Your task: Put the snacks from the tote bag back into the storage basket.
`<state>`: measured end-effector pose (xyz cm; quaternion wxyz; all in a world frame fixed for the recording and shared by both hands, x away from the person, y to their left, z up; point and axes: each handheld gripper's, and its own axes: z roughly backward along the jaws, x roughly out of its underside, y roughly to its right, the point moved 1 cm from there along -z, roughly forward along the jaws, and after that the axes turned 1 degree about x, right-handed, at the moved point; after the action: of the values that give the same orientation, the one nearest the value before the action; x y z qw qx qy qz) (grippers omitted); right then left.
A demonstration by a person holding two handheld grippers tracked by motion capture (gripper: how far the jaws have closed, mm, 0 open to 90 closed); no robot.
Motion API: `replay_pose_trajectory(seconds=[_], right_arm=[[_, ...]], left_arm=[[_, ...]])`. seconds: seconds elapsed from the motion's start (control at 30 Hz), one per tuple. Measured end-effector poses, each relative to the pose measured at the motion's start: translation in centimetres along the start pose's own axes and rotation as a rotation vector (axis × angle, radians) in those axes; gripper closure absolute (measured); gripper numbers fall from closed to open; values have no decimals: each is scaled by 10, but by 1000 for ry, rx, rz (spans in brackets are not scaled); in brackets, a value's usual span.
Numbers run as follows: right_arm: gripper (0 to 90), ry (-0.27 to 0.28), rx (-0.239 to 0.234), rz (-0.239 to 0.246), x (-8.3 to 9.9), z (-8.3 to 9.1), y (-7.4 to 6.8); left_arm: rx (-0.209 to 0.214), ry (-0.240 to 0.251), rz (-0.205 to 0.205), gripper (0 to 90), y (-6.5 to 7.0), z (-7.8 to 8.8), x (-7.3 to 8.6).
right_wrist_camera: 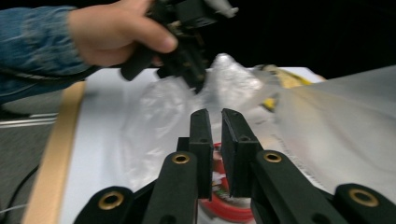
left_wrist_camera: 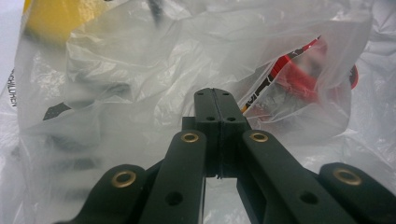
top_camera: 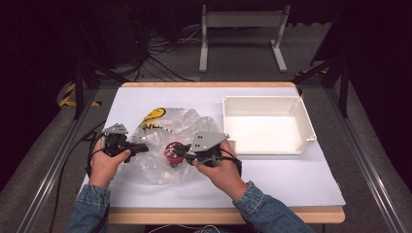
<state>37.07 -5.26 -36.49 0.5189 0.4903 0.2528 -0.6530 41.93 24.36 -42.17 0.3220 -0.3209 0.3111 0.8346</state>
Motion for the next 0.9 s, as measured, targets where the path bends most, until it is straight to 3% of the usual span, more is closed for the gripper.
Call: replay_pose_trajectory(seconds=[0.1,0.33,0.57,0.7,0.9], right_arm=[[860,16,81,-23,2,-2,13],[842,2,157,-64,11,-10,28],[799,-21,226,-67,18,-19,44],[747,-104,268,-73,27,-31,56],[600,-243,279,-117,49,-51,67]], left_arm=[[1,-11,-9,899,1,-2,0],[0,-22,-11,899,1,-5,0],[-14,-40,-5,899,-3,-8,3],[-16,-53,12,900,-7,-10,6],[-18,-91,40,899,-13,-12,10]])
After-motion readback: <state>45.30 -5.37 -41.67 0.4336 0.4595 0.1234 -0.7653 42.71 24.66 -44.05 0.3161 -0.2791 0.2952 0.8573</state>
